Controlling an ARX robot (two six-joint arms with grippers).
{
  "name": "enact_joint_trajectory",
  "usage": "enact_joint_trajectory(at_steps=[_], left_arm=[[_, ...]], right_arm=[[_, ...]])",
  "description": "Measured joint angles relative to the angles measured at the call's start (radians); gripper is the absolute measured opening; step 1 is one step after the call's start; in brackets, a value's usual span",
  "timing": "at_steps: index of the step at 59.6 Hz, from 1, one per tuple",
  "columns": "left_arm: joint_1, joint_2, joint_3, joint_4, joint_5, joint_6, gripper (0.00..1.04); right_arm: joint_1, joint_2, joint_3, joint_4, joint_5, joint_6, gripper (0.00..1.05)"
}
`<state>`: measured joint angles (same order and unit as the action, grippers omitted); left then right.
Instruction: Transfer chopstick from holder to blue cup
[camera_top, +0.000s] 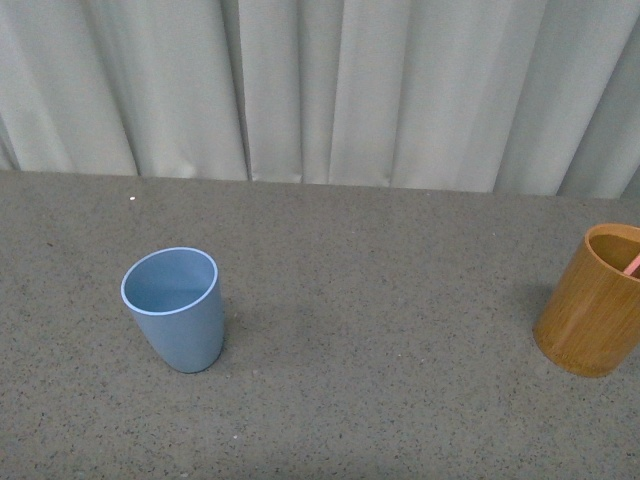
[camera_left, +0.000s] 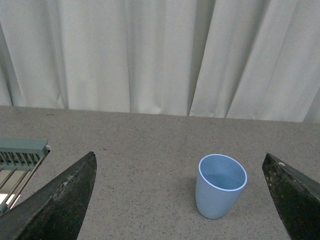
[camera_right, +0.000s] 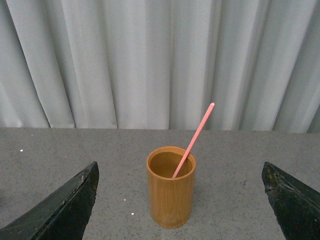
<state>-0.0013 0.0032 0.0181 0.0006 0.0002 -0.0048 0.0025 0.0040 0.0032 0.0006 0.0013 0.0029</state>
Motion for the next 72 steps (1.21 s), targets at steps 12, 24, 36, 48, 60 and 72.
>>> enact_joint_trajectory(at_steps=[12,24,36,48,60,72], left_arm=[[0.0,0.0,0.0,0.0,0.0,0.0,0.98],[0.0,0.0,0.0,0.0,0.0,0.0,0.98],[0.0,0.0,0.0,0.0,0.0,0.0,0.98],[0.0,0.0,0.0,0.0,0.0,0.0,0.98],[0.0,0.0,0.0,0.0,0.0,0.0,0.98],[0.0,0.0,0.0,0.0,0.0,0.0,0.98]], right_arm=[[0.0,0.0,0.0,0.0,0.0,0.0,0.95],[0.0,0.0,0.0,0.0,0.0,0.0,0.95],[0.0,0.0,0.0,0.0,0.0,0.0,0.95],[0.0,0.0,0.0,0.0,0.0,0.0,0.95],[0.0,0.0,0.0,0.0,0.0,0.0,0.95],[0.0,0.0,0.0,0.0,0.0,0.0,0.95]])
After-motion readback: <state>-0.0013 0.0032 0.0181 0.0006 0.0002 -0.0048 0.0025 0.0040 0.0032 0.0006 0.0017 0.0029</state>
